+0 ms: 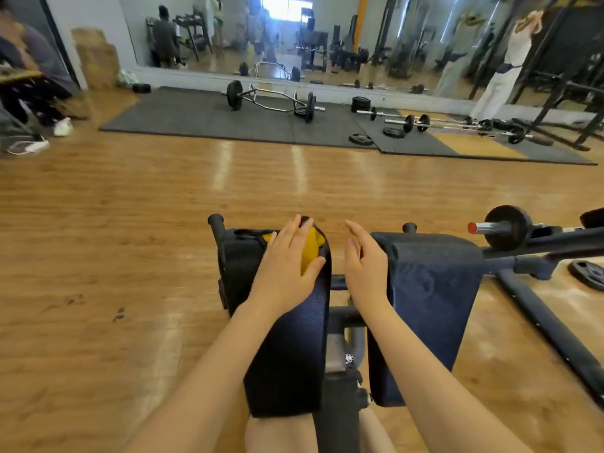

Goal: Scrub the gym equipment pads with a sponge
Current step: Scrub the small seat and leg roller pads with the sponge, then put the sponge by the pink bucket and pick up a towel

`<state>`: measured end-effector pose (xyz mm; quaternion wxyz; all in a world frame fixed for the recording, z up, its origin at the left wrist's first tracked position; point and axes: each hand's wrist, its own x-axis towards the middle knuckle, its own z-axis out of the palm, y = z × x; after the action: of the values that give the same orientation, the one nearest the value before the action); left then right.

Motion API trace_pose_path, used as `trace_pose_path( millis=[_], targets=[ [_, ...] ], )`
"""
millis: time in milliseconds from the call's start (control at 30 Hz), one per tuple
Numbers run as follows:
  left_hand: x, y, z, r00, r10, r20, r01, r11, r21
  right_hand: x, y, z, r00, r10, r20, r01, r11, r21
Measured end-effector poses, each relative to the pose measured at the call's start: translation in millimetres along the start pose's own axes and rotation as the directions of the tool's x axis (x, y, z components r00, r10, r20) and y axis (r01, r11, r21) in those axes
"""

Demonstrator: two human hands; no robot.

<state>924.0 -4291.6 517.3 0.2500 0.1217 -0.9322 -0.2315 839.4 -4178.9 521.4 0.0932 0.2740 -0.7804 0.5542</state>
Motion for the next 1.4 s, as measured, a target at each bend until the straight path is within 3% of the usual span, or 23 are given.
trace_pose_path(
  millis=[33,100,167,267,333,533,833,1167,1400],
  targets=[
    [-4.6,-7.3,-9.0,0.999,-0.015,-0.051,0.012,0.998,-0.06,1.9,-6.8,2.5,0.998,-0.041,0.039,0.041,0.999,-0.008],
    [-15.5,-22.6,-23.9,0.989,-0.113,-0.097,0.112,0.994,-0.01,4.1,-24.9,15.8,0.972,-0.128,0.199,0.136,0.99,-0.03],
    [-28.0,-36.3,-30.9,0.962,-0.272,-0.003,0.27,0.951,0.151,5.4,-39.7,36.9,0.9,-0.15,0.41,0.22,0.967,-0.129],
    [-42.4,-42.1,-30.2,0.927,-0.363,0.096,0.302,0.873,0.384,7.7,-42.9,60.7,0.809,-0.163,0.565,0.465,0.765,-0.446],
    [-43.6,-38.2,-27.2,0.922,-0.374,0.096,0.296,0.845,0.445,8.1,-34.5,60.9,0.799,-0.197,0.568,0.518,0.705,-0.485],
    [-40.9,-26.7,-23.1,0.904,-0.424,0.061,0.317,0.757,0.571,-11.9,4.5,36.6,0.795,-0.39,0.465,0.552,0.782,-0.288],
    [-38.8,-18.9,-24.6,0.885,-0.461,0.068,0.332,0.727,0.6,-16.9,8.5,23.3,0.812,-0.31,0.494,0.475,0.843,-0.253],
    [-39.2,-34.9,-19.9,0.912,-0.4,0.092,0.293,0.792,0.536,-11.4,7.9,41.2,0.863,-0.274,0.424,0.428,0.844,-0.324],
    [-40.6,-41.4,-33.1,0.925,-0.349,0.149,0.24,0.843,0.482,-8.0,-8.1,31.3,0.832,-0.159,0.531,0.404,0.831,-0.384]
  ],
)
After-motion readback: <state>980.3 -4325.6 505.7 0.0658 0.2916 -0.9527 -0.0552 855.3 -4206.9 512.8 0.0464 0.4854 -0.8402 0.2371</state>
